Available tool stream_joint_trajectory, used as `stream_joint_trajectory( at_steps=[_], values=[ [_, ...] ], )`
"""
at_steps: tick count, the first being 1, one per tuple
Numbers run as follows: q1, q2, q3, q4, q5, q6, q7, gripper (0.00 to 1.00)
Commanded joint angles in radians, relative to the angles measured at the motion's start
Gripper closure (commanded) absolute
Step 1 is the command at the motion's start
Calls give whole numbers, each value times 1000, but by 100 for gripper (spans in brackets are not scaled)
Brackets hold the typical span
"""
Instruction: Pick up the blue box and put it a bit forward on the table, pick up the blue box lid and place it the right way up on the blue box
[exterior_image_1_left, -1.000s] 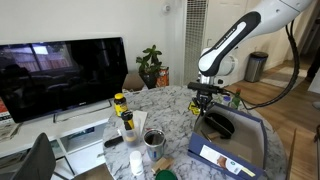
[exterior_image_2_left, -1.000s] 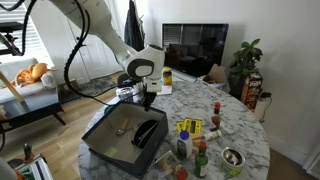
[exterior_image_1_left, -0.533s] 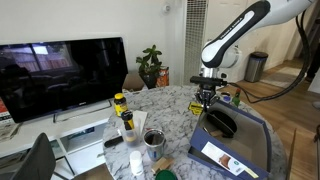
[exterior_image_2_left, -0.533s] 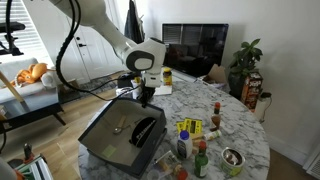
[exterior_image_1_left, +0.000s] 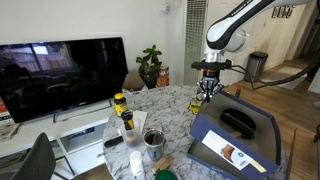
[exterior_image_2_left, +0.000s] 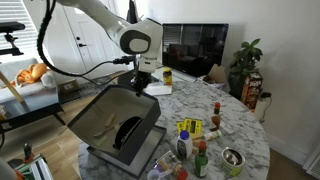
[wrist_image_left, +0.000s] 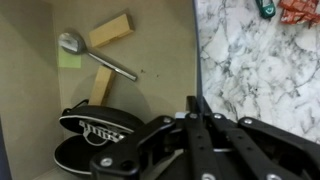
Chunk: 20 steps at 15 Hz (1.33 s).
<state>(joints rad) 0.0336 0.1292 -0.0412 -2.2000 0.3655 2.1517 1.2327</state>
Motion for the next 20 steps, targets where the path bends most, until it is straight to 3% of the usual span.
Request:
stream_joint_trajectory(
  at_steps=[1,6,16,17,20],
  values=[
    [-7,-67,5,5,-10,-55,80,99],
    [-7,-24,13,148,-18,-63,138,99],
    [-8,217,-16,527,-102,-12,266,99],
    [-11,161,-5,447,-74,-14,227,99],
    [-11,184,-6,469,-78,-13,228,97]
  ],
)
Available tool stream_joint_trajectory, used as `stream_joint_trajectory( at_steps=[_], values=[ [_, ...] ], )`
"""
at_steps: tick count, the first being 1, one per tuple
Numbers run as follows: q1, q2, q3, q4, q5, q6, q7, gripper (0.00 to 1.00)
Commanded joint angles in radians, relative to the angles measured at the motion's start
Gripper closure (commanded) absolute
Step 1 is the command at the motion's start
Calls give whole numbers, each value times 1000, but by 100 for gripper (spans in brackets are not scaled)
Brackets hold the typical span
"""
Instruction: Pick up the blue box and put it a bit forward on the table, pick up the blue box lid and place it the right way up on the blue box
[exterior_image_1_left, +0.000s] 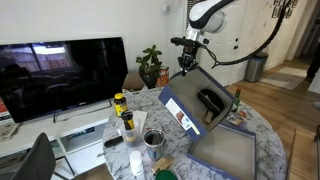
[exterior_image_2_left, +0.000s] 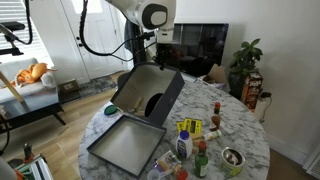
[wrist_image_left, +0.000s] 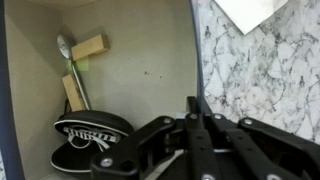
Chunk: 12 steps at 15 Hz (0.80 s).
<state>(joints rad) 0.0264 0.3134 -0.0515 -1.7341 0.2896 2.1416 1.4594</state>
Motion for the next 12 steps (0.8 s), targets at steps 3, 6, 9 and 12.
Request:
stream_joint_trajectory(
  at_steps=[3,6,9,12],
  values=[
    [-4,-1,5,2,-2,-3,1,99],
    [-12,39,-1,60,10,16,15,99],
    [-18,108,-5,157,9,46,22,99],
    [-22,196,-11,260,3,82,42,99]
  ],
)
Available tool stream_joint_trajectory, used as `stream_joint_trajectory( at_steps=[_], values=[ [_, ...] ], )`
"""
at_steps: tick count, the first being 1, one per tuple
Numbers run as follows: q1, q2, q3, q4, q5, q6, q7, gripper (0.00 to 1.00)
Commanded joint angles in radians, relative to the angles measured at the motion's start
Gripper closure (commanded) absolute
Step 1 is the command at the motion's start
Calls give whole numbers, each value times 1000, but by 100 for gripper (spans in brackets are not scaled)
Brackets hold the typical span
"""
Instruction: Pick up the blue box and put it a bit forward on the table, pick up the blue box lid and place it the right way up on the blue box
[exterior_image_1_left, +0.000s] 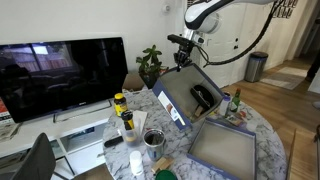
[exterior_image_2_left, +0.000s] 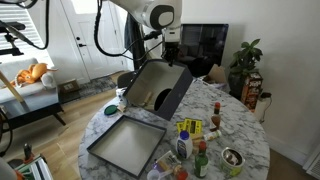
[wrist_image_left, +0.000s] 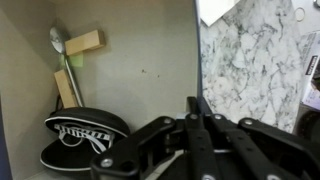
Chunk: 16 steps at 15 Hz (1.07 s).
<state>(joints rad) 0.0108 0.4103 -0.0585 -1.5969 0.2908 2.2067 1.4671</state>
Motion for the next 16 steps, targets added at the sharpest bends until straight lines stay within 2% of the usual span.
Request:
stream_joint_trajectory(
  at_steps=[1,11,12,13,16],
  values=[
    [-9,130,-4,154,4,25,39,99],
    [-38,389,-3,416,12,17,95,99],
    [-40,405,-2,434,11,14,97,88],
    [-42,421,0,455,12,14,100,70],
    [-49,446,4,499,13,12,105,49]
  ],
)
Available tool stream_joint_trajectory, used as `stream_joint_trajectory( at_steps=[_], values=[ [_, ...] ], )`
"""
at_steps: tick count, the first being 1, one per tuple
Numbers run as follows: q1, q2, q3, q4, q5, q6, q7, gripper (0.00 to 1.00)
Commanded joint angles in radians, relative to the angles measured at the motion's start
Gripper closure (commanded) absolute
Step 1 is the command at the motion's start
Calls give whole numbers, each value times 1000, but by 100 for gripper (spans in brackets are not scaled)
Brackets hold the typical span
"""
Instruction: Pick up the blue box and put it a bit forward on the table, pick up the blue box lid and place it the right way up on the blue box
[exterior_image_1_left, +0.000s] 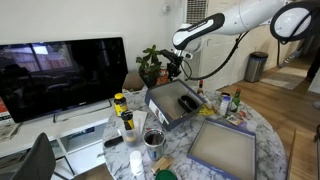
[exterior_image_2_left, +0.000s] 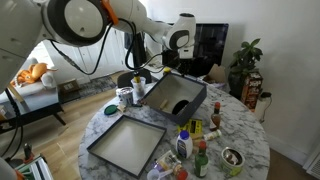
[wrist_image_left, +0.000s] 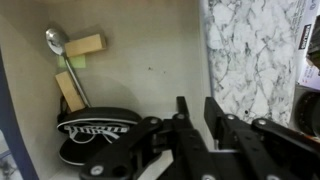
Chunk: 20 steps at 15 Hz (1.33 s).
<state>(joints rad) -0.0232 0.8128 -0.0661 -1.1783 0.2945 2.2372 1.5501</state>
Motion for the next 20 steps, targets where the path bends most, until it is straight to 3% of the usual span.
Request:
stream_joint_trajectory(
  at_steps=[1,7,12,17,18,20],
  values=[
    [-16,43,12,87,7,-19,21,42],
    [-52,-119,36,-56,12,-75,-114,0],
    [-82,-264,51,-263,47,-244,-300,0],
    [-57,-331,27,-447,37,-356,-406,0],
    [-50,-267,14,-328,38,-353,-365,0],
    [-47,-283,14,-383,38,-356,-386,0]
  ],
)
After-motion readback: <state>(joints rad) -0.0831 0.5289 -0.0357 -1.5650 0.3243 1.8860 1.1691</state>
